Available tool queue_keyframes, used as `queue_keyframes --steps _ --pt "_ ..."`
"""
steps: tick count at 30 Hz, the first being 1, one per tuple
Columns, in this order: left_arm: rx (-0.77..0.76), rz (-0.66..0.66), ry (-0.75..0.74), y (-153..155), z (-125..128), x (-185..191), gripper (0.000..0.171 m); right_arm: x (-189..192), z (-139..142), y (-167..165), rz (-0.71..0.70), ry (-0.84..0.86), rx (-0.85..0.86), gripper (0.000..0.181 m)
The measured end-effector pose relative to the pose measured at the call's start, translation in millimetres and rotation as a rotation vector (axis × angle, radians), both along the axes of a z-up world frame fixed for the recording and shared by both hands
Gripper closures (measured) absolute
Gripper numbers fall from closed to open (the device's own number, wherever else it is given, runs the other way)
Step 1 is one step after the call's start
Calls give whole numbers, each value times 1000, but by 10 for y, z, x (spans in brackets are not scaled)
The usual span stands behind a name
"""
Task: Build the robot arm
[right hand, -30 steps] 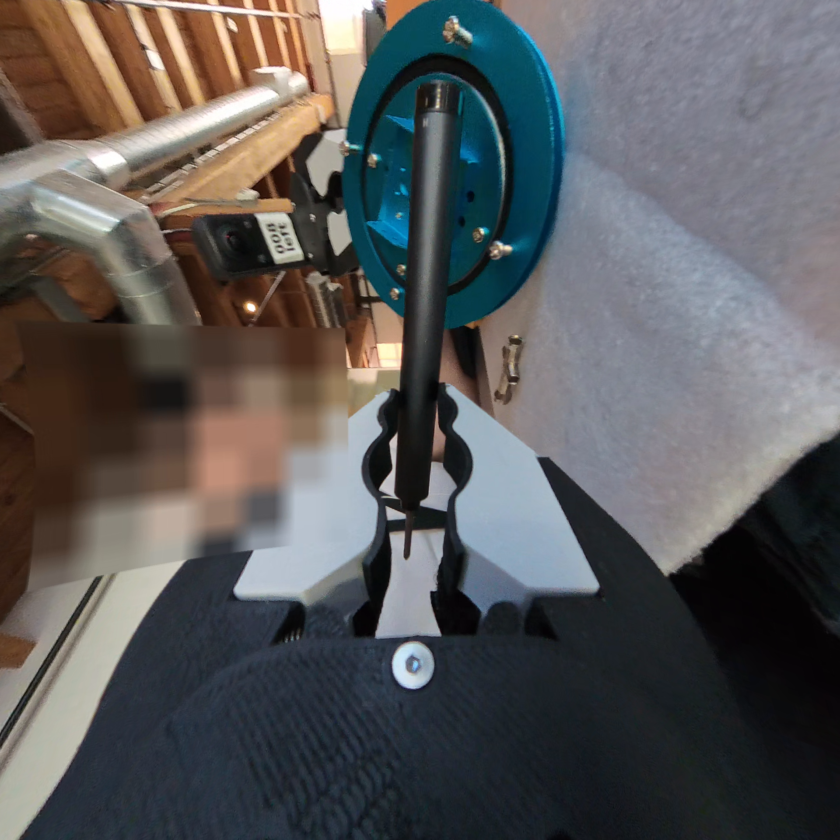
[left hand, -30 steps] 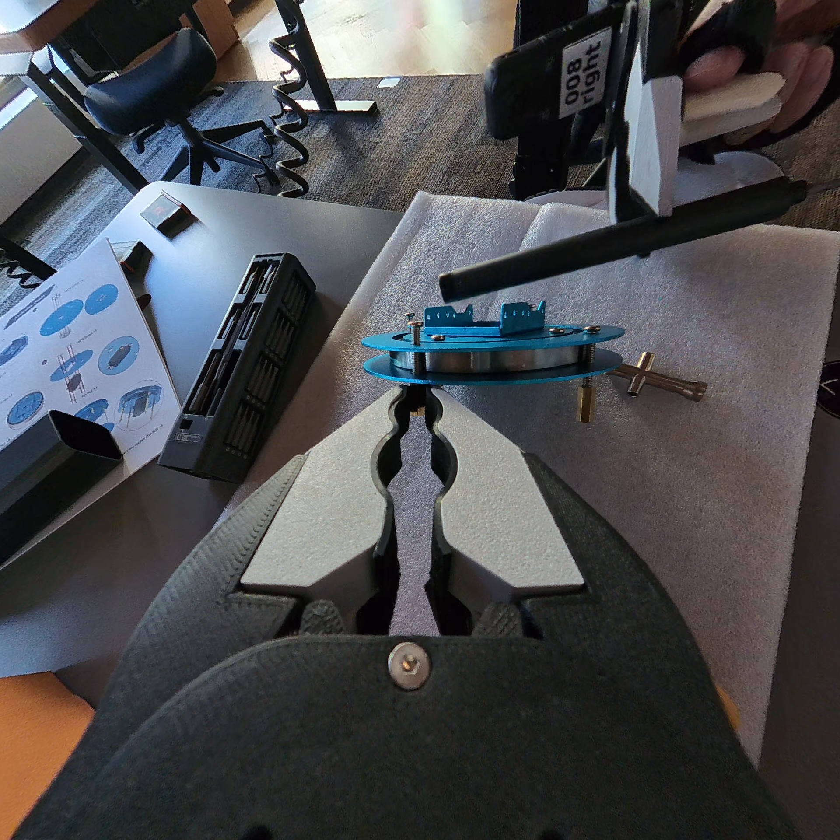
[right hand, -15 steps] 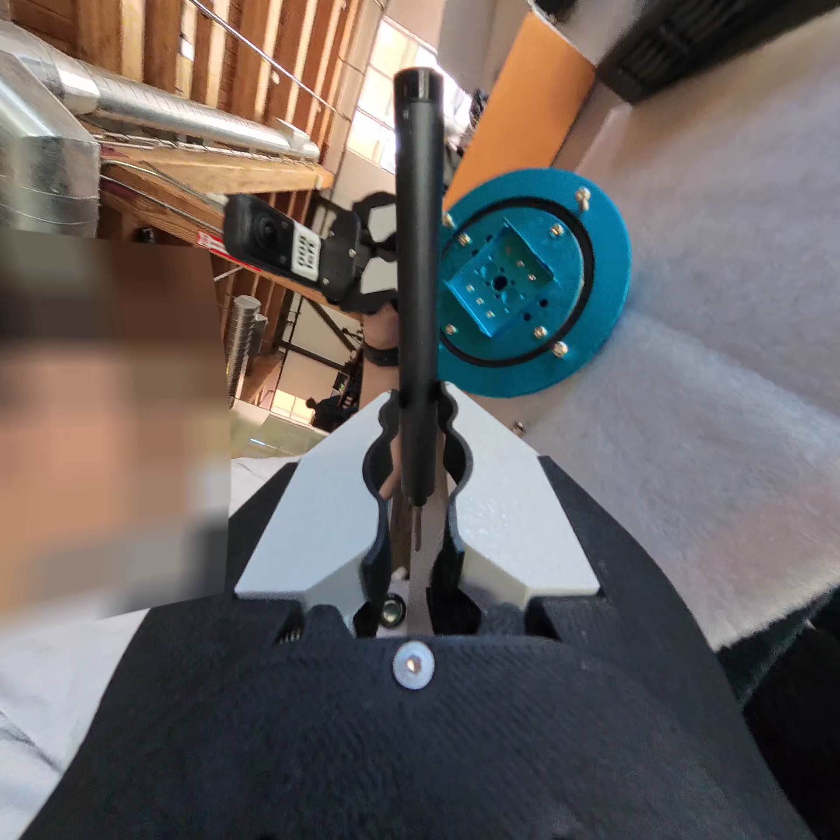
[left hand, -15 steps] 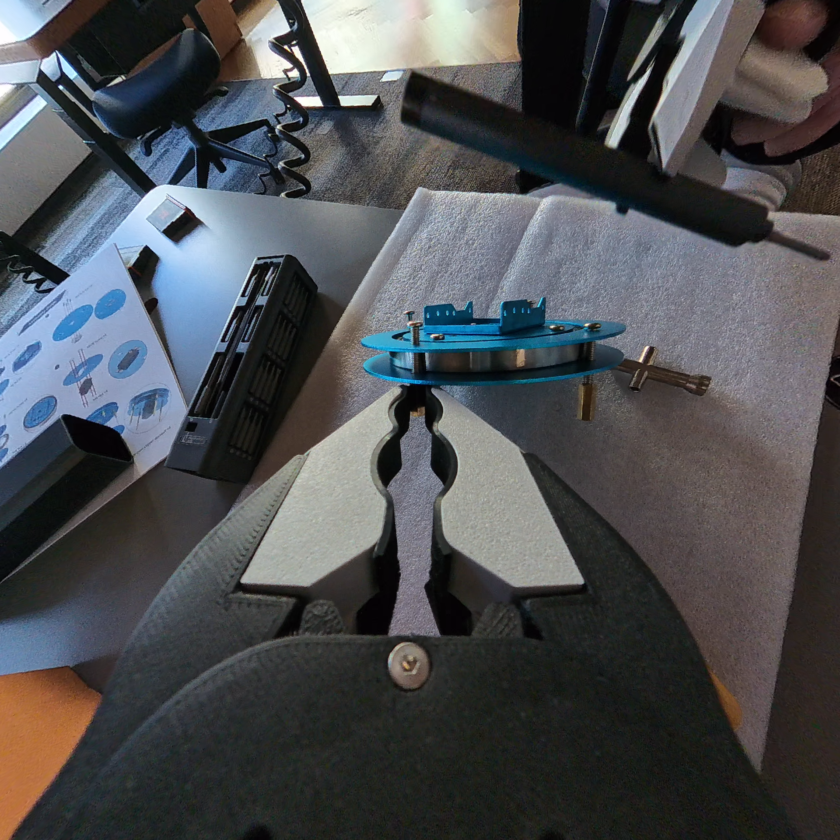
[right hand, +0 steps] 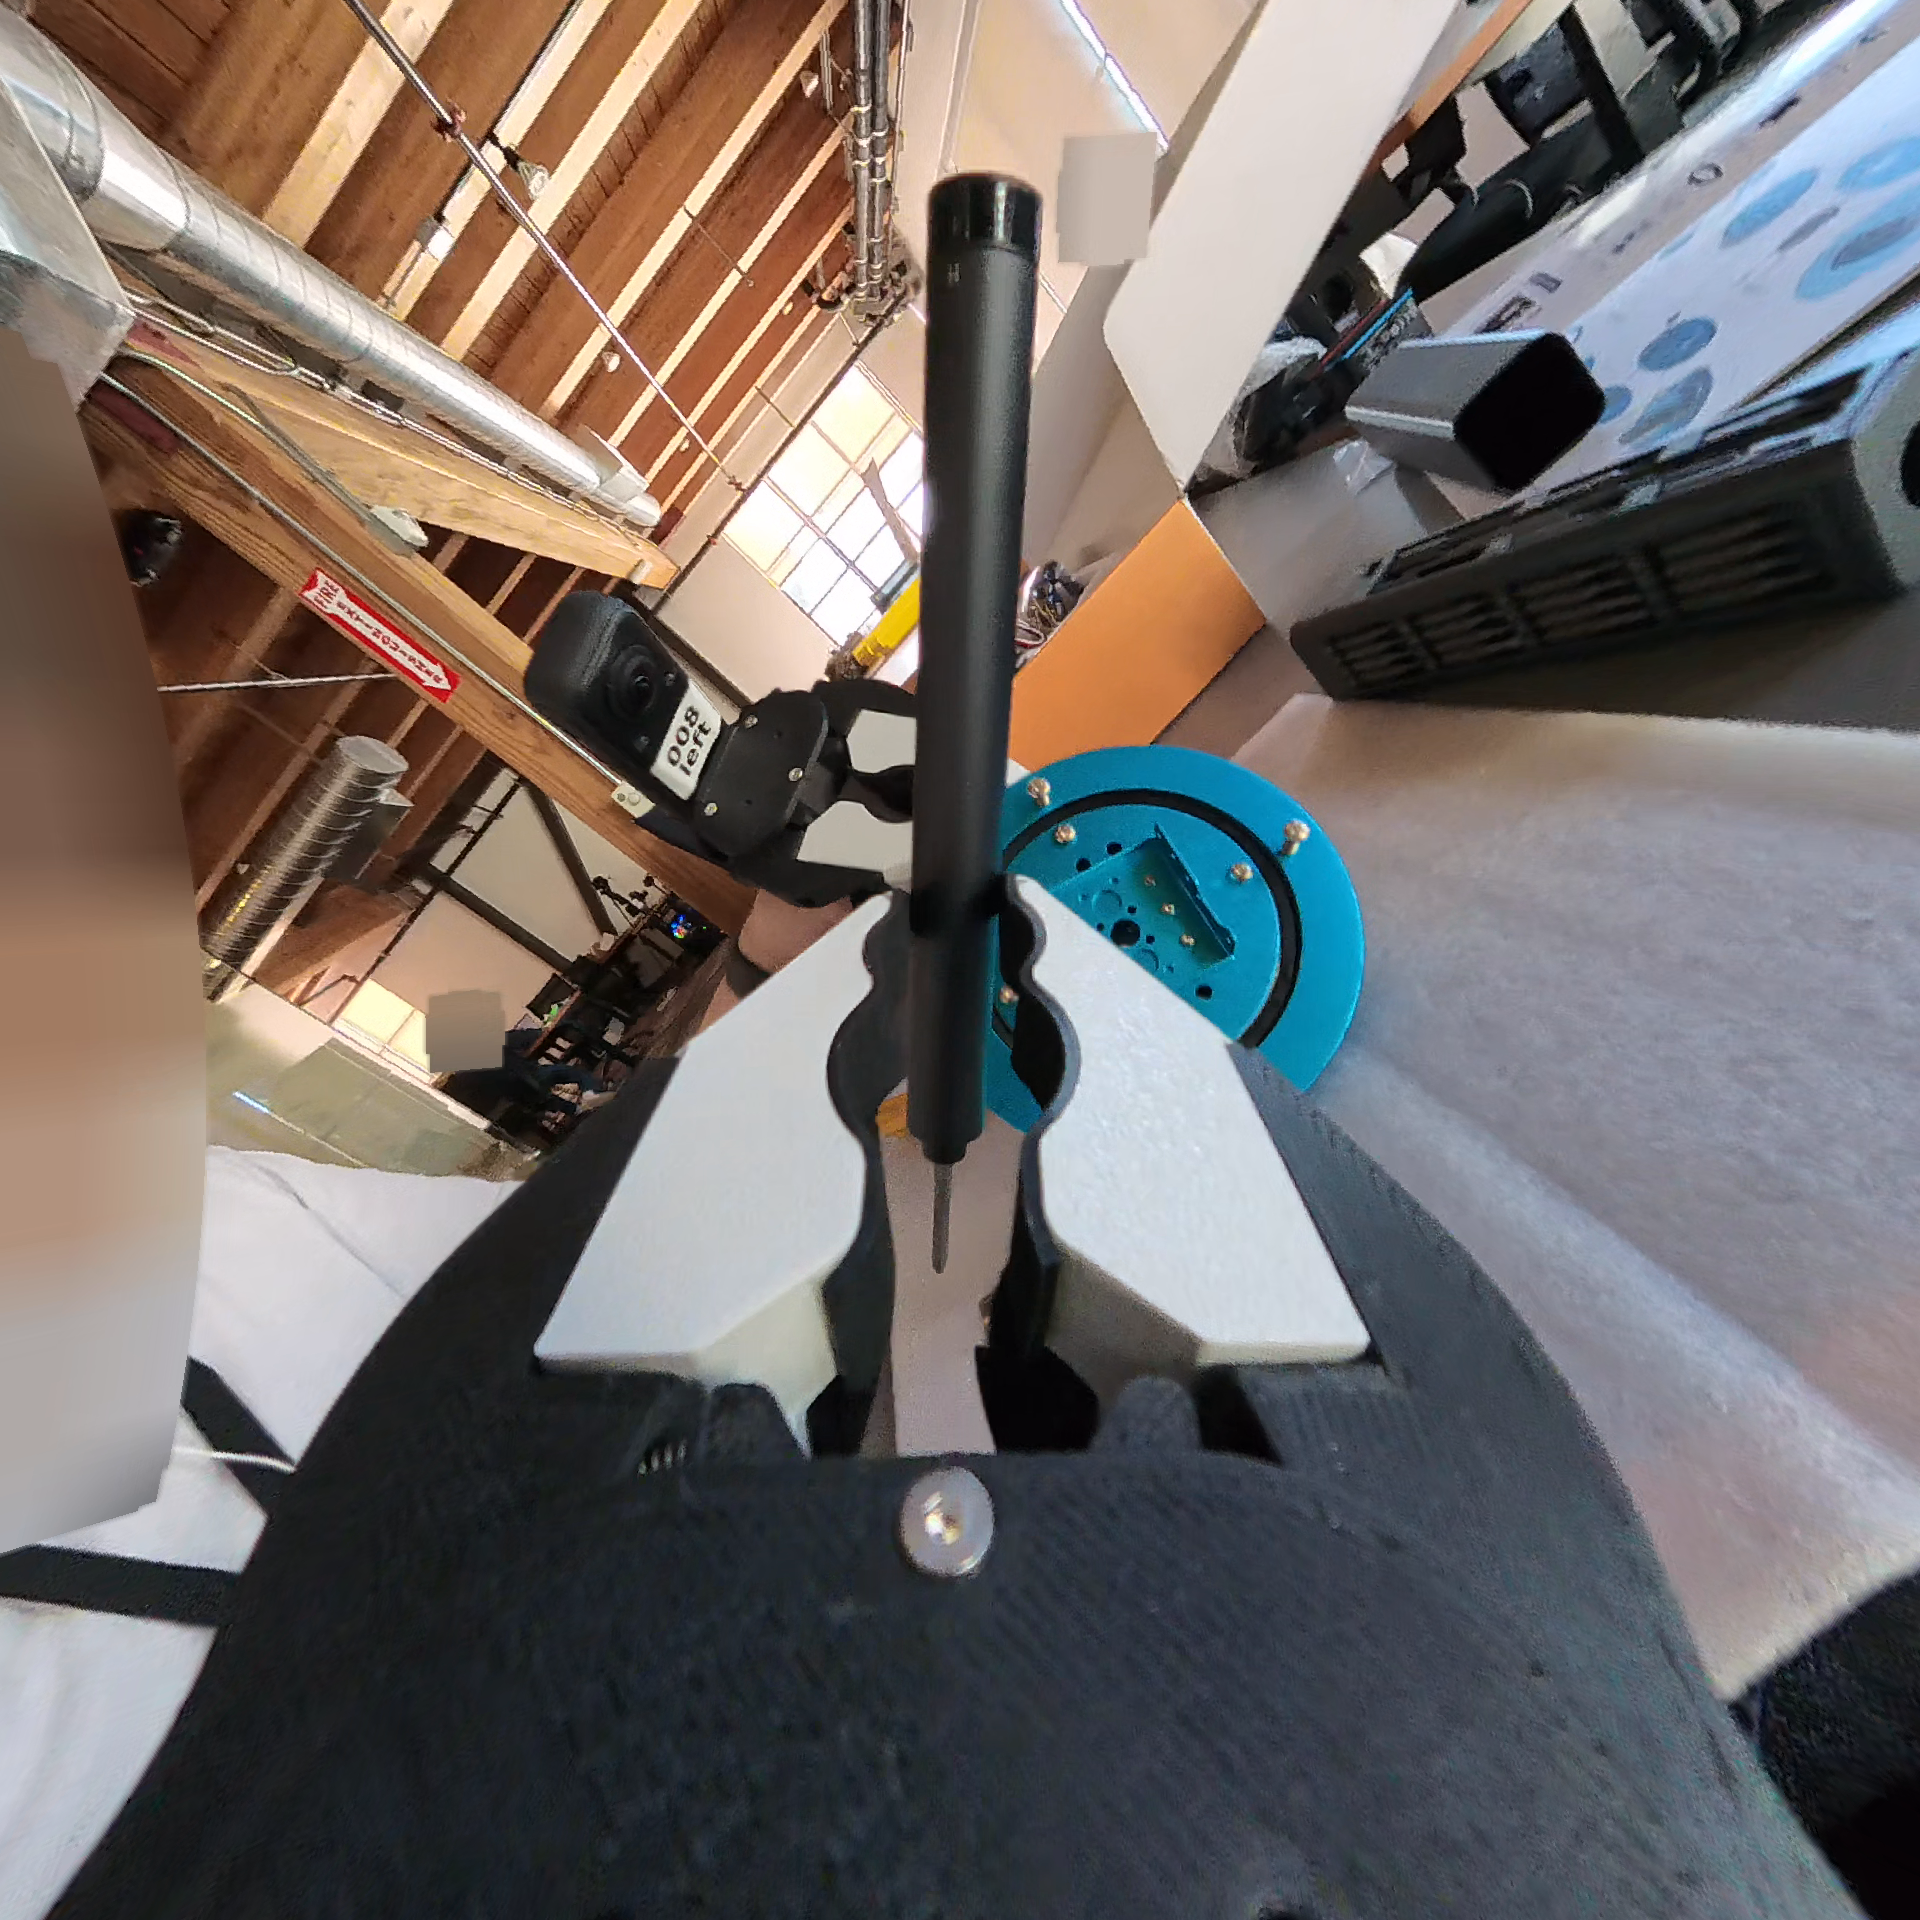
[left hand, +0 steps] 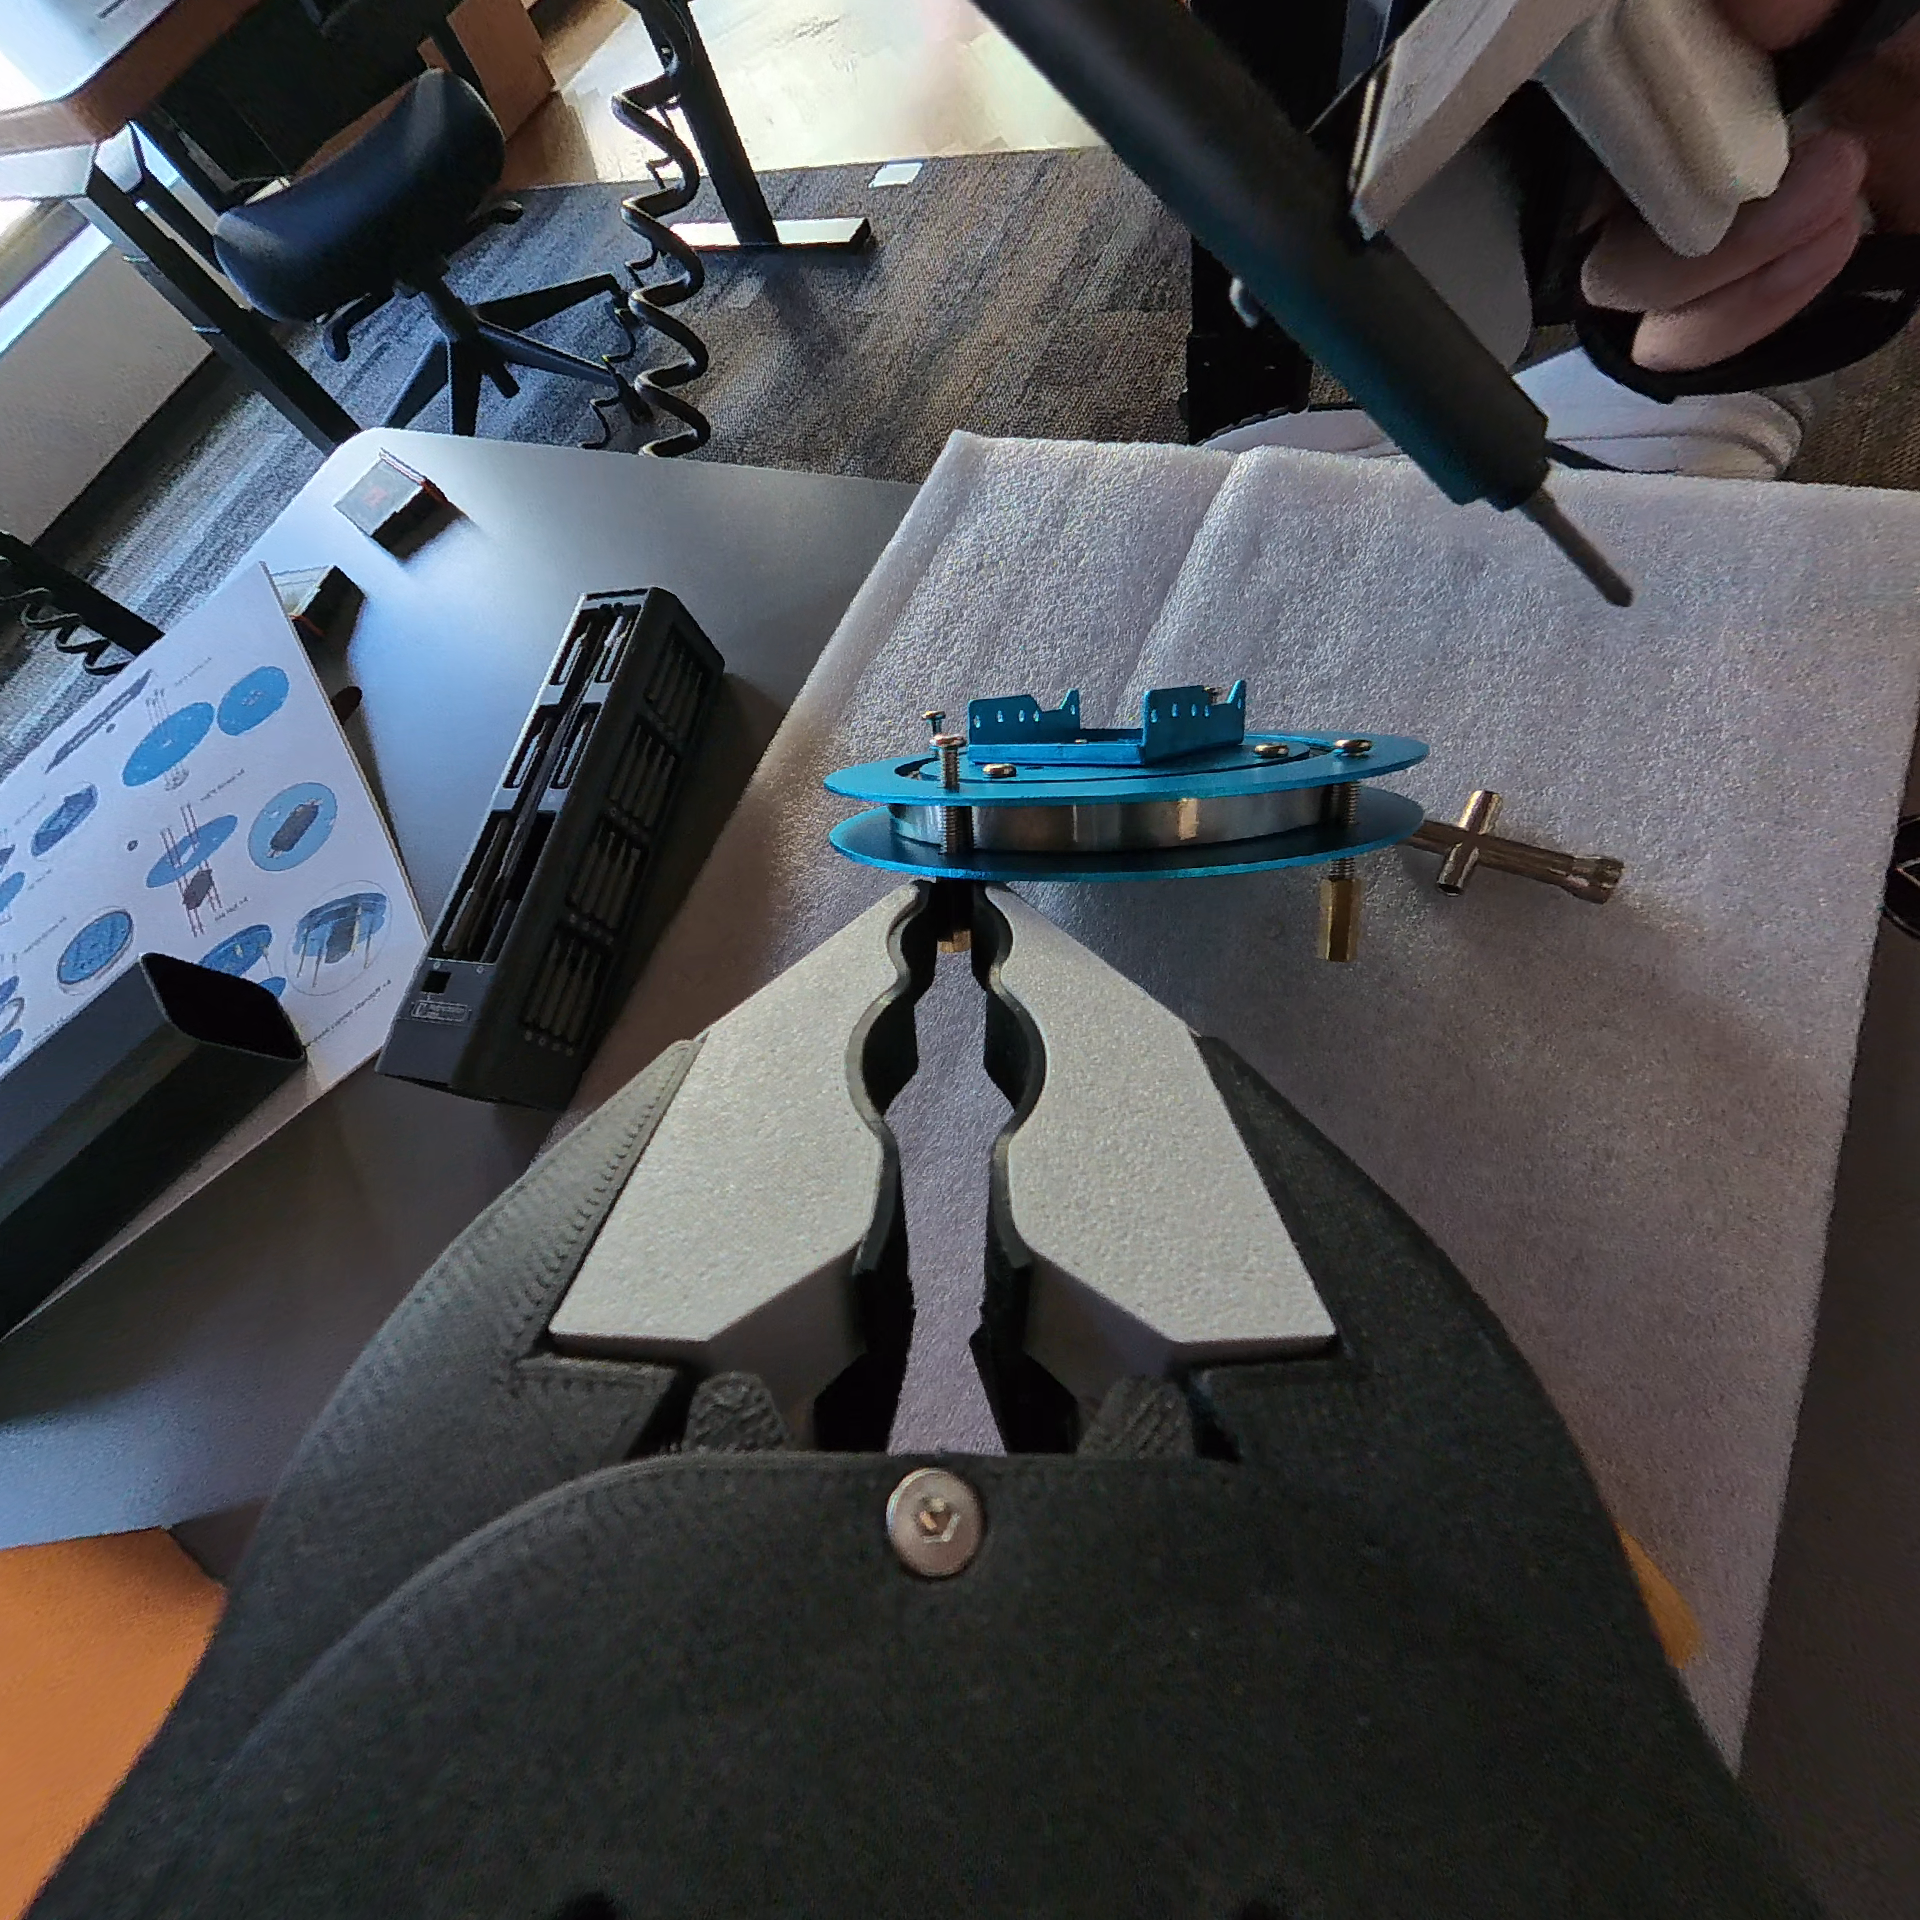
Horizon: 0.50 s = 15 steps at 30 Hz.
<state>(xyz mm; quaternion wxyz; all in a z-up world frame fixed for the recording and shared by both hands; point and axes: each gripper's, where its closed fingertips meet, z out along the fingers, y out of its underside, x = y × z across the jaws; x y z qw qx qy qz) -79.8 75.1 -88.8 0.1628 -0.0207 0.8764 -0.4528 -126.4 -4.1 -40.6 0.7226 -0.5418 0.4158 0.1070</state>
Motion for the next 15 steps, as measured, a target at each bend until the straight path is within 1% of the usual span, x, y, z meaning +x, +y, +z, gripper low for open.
queue_keyframes --steps 4,7,15 --pt "-5 -2 8 -4 -1 1 167 20 147 48 35 -4 85 166" --pt "-4 -2 15 2 -10 5 167 103 261 57 18 -23 152 166" --pt "-5 -3 25 4 -22 10 167 453 483 43 -103 -109 248 167"
